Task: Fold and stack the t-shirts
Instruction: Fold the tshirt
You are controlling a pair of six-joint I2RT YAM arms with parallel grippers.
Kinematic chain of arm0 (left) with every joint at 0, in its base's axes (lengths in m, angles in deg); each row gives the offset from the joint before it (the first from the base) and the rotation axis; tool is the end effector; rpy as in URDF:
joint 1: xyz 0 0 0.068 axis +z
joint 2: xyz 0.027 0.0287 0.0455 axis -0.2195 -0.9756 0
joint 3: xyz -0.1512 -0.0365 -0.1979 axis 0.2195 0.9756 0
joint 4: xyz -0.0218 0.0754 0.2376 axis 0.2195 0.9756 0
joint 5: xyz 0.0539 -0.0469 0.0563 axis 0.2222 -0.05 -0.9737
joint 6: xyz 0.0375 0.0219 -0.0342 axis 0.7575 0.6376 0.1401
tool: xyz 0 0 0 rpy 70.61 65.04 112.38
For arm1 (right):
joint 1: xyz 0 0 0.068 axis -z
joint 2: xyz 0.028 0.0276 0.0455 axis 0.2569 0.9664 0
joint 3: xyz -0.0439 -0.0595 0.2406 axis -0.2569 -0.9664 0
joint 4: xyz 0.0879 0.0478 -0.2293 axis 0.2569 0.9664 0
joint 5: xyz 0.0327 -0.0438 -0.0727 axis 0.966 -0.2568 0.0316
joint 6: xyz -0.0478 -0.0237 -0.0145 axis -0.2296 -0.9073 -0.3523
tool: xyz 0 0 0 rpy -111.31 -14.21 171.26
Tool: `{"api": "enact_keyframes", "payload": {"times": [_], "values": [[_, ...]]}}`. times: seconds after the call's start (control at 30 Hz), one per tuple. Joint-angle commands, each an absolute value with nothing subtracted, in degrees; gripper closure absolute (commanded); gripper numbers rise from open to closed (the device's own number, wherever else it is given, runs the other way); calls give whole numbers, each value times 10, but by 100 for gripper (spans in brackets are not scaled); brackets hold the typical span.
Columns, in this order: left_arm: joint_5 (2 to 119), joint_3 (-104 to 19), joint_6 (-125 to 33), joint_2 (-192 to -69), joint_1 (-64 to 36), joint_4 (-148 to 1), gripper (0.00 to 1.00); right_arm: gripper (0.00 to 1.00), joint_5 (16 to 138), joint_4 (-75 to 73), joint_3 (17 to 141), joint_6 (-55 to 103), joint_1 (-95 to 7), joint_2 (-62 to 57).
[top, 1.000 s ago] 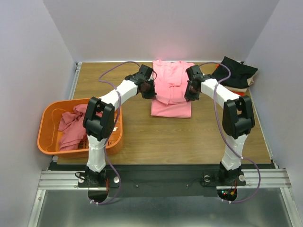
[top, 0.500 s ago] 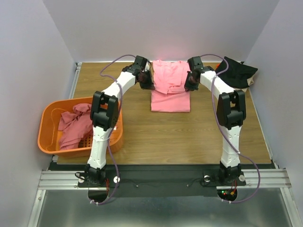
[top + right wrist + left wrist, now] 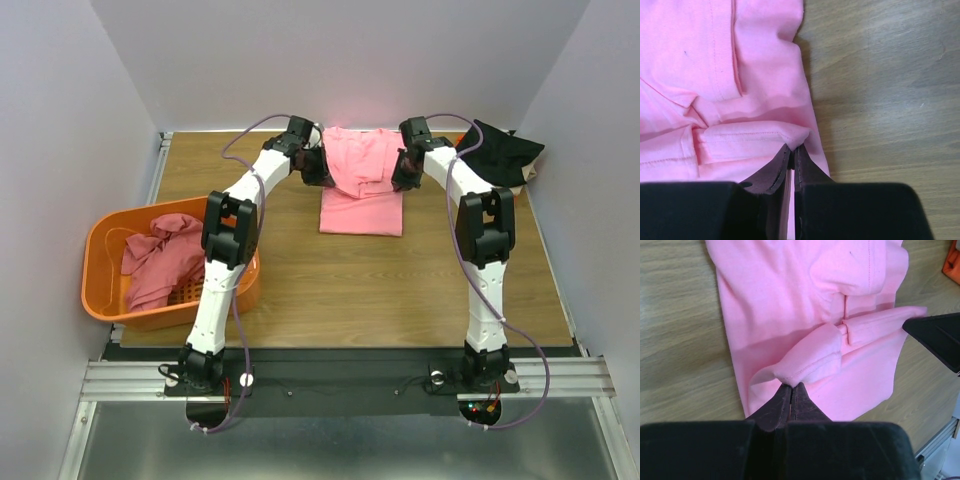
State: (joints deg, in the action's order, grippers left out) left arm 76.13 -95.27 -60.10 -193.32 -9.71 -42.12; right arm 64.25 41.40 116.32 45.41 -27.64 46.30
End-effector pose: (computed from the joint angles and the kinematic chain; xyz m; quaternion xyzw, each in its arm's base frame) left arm 0.4763 -0.2129 0.2045 0.0558 0.8982 -0.3350 0.2792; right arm 0.4611 0.1008 0.1932 0.1417 0.9536 0.0516 0.2606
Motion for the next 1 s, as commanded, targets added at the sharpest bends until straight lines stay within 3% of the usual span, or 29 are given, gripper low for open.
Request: {"api": "enact_keyframes", "payload": {"times": [0.0,0.07,0.1,0.13,0.17,0.2,0.23,0.3,0.6,0.73,0.97], "values": [[785,-988,-595,-1932,-94,-434,100,100,643,423,1197,450,-269,470],[766,-984,-599,-1927,-94,-434,99,88,642,425,1204,450,-268,469],[758,-980,-601,-1918,-95,-436,87,81,640,425,1206,448,-268,465],[736,-968,-603,-1911,-95,-444,78,61,640,425,1211,446,-268,457],[725,-960,-605,-1893,-95,-450,54,51,639,425,1215,444,-268,452],[715,-943,-607,-1883,-95,-455,37,39,641,424,1219,434,-268,448],[696,-937,-608,-1875,-96,-466,14,37,643,423,1227,428,-267,440],[677,-929,-603,-1853,-100,-473,4,34,650,423,1236,411,-268,434],[649,-837,-525,-1783,-172,-546,3,33,742,416,1260,402,-277,449],[671,-744,-504,-1762,-207,-594,3,33,724,416,1248,422,-277,452],[642,-707,-488,-1785,-250,-643,3,33,655,416,1172,425,-275,413]]}}
